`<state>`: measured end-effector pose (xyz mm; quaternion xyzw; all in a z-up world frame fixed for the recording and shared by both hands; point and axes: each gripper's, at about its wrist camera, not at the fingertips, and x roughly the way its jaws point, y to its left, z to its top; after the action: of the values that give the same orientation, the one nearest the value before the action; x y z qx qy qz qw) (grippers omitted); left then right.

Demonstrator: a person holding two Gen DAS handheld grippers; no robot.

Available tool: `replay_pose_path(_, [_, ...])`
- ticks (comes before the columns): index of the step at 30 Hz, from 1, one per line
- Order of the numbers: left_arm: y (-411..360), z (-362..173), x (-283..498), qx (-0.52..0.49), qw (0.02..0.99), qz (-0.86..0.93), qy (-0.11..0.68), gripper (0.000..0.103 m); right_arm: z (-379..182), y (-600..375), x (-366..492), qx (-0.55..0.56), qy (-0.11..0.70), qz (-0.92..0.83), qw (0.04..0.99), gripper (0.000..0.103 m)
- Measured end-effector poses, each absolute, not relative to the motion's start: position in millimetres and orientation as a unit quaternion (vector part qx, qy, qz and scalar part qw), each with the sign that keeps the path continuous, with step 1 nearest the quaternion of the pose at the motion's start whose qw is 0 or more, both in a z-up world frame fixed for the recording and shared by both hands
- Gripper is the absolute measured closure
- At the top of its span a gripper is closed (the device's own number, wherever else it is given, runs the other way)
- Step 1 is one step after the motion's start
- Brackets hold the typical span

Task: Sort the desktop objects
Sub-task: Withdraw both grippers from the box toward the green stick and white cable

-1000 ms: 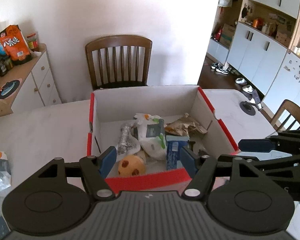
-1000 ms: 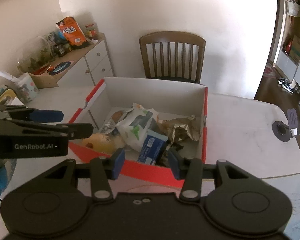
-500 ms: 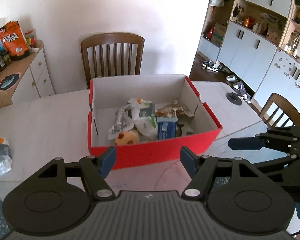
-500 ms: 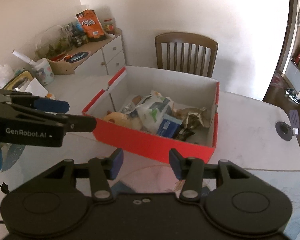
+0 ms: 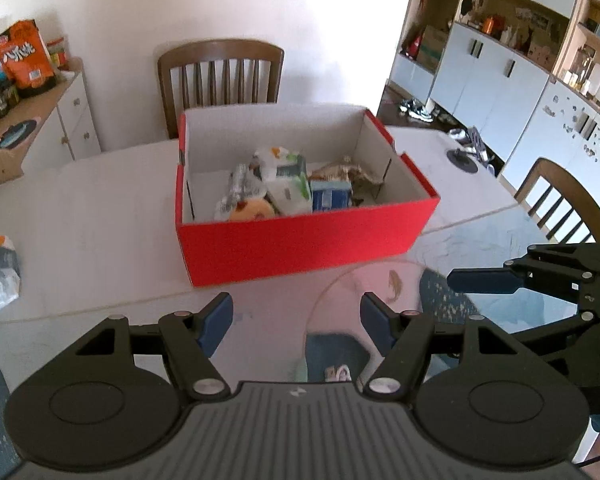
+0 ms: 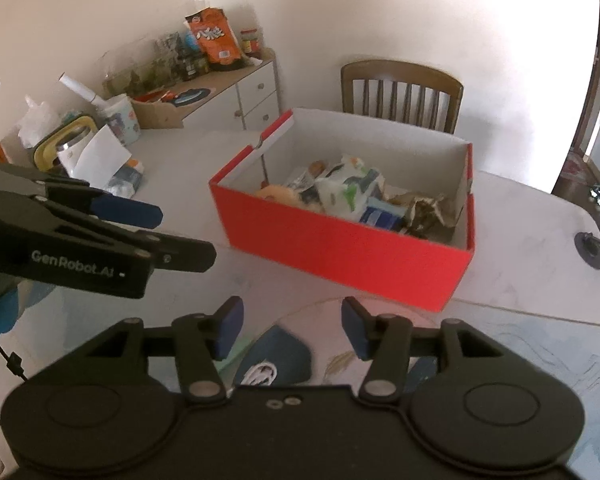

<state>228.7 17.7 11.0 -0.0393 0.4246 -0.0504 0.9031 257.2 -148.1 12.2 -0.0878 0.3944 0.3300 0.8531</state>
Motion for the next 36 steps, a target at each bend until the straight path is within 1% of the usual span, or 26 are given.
replay_pose_path(1, [18.1,7.9,227.9,-0.038,0.901,-0.051,0.429,0.030,9.3,-147.3,254.6,-0.089,0.396,0.330,0.852,0.048])
replay_pose_path(7, [20.0,-11.6,223.0,-0.029,0.894,-0.049,0.444,0.020,-9.9,-142.1,241.6,-0.092,0.412,0.325,0.846,0.046])
replay_pose_path(11, [23.9,-28.3,222.2,-0.036,0.886,-0.043,0.460,0.018,-22.8,-137.3,237.3,-0.091,0.425,0.320,0.842,0.046])
replay_pose_path(13, [24.3,-36.3,222.6,-0.030,0.883,-0.039,0.467,0.015,-29.7,-134.3,235.5,-0.094,0.429,0.316,0.841,0.046])
replay_pose_path(24, [31.1,-80.8,225.9,-0.012,0.867,-0.025,0.498,0.013,-68.7,-118.5,227.4,-0.110,0.454,0.295,0.833,0.046])
replay_pose_path(26, [31.2,-87.7,226.4,-0.014,0.865,-0.030,0.501,0.009,-73.8,-116.2,227.0,-0.112,0.456,0.292,0.833,0.046])
replay_pose_path(27, [31.3,-90.8,227.0,-0.015,0.863,-0.032,0.503,0.003,-76.0,-114.6,227.0,-0.112,0.457,0.292,0.832,0.046])
replay_pose_path(36, [35.2,-109.9,237.0,-0.017,0.855,-0.026,0.517,0.002,-94.0,-101.7,229.3,-0.114,0.459,0.286,0.833,0.046])
